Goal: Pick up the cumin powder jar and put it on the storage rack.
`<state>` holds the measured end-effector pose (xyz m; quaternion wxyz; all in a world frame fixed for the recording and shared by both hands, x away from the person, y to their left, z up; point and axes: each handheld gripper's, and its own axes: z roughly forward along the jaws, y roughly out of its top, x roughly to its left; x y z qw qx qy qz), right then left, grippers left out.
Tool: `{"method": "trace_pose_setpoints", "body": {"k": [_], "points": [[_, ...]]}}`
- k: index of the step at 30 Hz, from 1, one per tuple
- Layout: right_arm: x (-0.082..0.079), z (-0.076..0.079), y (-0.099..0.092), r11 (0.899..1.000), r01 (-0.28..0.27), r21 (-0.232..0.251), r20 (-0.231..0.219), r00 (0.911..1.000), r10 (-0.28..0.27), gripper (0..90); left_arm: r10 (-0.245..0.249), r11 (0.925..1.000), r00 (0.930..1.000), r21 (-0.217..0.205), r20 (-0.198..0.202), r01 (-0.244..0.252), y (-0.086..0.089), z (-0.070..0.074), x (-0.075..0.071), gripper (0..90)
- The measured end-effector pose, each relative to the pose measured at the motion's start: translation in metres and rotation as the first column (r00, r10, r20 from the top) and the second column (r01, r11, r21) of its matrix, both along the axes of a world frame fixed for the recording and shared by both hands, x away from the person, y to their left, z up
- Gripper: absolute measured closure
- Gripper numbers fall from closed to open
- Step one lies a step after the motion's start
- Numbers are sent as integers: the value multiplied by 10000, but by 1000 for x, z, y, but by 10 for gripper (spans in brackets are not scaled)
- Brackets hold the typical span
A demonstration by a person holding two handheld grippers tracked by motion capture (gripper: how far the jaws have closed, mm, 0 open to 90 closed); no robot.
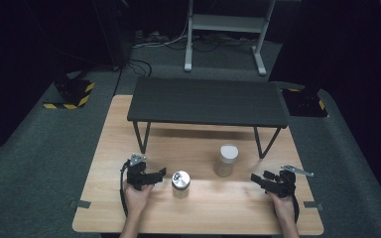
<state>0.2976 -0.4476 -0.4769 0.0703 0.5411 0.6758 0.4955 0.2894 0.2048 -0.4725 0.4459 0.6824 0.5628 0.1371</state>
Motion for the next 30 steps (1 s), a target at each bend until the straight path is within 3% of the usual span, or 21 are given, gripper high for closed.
{"method": "trace_pose_setpoints", "body": {"k": [3, 10, 16, 26, 30], "points": [[0, 0, 0, 10000, -10, -32, 9, 10000, 10, 146, 182, 9998, 9995, -110, 267, -179, 1, -3, -3, 29], [0, 1, 2, 9999, 22, -108, 23, 10000, -21, 151, -46, 9999, 9998, -155, 172, 49, 4, -2, 0, 14], [0, 1, 2, 10000, 41, -90, 14, 10000, -41, 157, -162, 9980, 9992, -604, 372, 184, 13, -6, -4, 11], [-1, 1, 2, 9999, 88, -118, 16, 10000, -87, 163, -529, 9976, 9978, -420, 394, 545, 17, -4, -9, 13], [-1, 1, 2, 9999, 87, -129, 17, 10000, -86, 163, -563, 9984, 9977, -89, 368, 567, 17, -1, -13, 15]]}}
